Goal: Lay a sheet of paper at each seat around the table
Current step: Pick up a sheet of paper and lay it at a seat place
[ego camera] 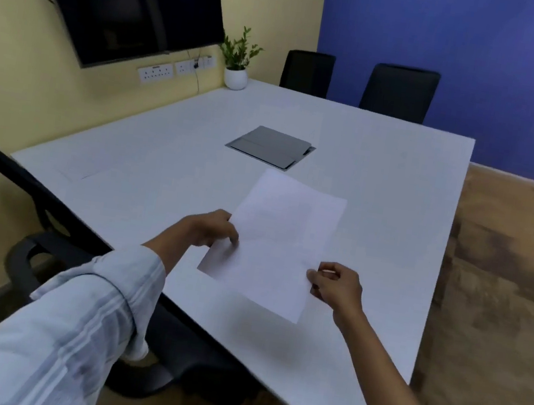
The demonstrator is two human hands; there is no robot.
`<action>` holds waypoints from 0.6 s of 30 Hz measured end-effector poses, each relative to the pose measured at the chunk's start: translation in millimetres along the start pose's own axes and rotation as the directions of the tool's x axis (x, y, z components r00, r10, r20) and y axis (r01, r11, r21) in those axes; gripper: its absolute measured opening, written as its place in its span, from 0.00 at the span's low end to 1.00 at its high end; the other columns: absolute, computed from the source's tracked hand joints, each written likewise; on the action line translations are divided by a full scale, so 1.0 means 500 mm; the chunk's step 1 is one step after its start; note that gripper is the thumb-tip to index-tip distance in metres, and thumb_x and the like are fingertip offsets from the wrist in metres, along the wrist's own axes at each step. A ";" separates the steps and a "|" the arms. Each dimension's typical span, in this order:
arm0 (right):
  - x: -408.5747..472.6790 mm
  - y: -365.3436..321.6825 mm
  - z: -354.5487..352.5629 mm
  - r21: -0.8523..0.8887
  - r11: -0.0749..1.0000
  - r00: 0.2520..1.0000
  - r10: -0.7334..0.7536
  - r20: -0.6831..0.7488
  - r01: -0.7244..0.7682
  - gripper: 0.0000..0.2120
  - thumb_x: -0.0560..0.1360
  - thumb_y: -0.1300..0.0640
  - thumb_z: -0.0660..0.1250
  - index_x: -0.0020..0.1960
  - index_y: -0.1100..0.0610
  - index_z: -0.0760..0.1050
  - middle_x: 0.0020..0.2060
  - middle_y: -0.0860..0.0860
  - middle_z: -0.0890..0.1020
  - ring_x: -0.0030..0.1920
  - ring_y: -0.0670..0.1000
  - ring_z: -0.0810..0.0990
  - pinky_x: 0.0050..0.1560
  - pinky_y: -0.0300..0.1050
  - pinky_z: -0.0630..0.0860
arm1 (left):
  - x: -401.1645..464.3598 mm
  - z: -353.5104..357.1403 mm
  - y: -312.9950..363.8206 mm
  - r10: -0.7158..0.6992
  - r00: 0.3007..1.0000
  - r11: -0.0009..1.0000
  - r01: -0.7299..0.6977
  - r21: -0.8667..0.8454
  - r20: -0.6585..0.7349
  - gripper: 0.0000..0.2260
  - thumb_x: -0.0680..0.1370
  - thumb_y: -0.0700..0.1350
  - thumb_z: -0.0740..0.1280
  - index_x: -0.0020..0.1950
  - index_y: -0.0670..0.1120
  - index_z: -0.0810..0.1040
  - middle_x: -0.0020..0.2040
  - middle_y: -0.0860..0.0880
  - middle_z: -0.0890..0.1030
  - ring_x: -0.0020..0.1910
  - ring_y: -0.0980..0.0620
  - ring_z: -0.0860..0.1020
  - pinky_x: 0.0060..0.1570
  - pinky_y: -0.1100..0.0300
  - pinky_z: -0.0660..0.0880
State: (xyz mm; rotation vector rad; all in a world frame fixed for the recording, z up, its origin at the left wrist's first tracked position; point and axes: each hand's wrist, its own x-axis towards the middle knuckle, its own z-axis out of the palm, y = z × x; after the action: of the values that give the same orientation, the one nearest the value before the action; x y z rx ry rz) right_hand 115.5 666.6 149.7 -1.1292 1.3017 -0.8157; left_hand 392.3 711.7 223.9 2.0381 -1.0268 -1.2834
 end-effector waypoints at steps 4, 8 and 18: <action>-0.060 0.012 0.064 0.003 1.000 0.998 0.017 -0.053 -0.017 0.14 0.67 0.61 0.80 0.51 0.58 0.81 0.43 0.55 0.86 0.37 0.51 0.84 0.47 0.48 0.85 | -0.024 -0.047 -0.040 0.011 0.996 0.997 -0.005 0.071 -0.083 0.19 0.70 0.31 0.73 0.59 0.38 0.76 0.54 0.40 0.80 0.54 0.39 0.81 0.48 0.48 0.81; -0.085 0.007 0.122 -0.016 1.000 0.992 0.016 -0.124 -0.018 0.14 0.66 0.61 0.81 0.48 0.59 0.81 0.41 0.55 0.86 0.36 0.51 0.85 0.49 0.50 0.85 | -0.017 -0.094 -0.081 0.033 0.985 0.998 -0.025 0.052 -0.168 0.14 0.69 0.30 0.72 0.50 0.41 0.75 0.49 0.41 0.77 0.47 0.42 0.77 0.43 0.51 0.77; 0.030 -0.013 0.308 -0.289 0.955 0.976 -0.003 -0.216 -0.061 0.08 0.65 0.66 0.80 0.41 0.61 0.84 0.37 0.55 0.86 0.36 0.52 0.87 0.47 0.49 0.86 | 0.202 -0.226 -0.169 0.059 0.986 0.997 -0.050 0.061 -0.154 0.13 0.69 0.27 0.70 0.52 0.36 0.81 0.50 0.39 0.79 0.41 0.42 0.80 0.37 0.52 0.81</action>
State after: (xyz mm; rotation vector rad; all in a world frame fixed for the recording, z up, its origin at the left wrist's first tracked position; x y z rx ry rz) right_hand 269.8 676.9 137.7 -1.2775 1.6584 -0.7537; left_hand 548.9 681.5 155.8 2.1008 -1.0497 -1.0600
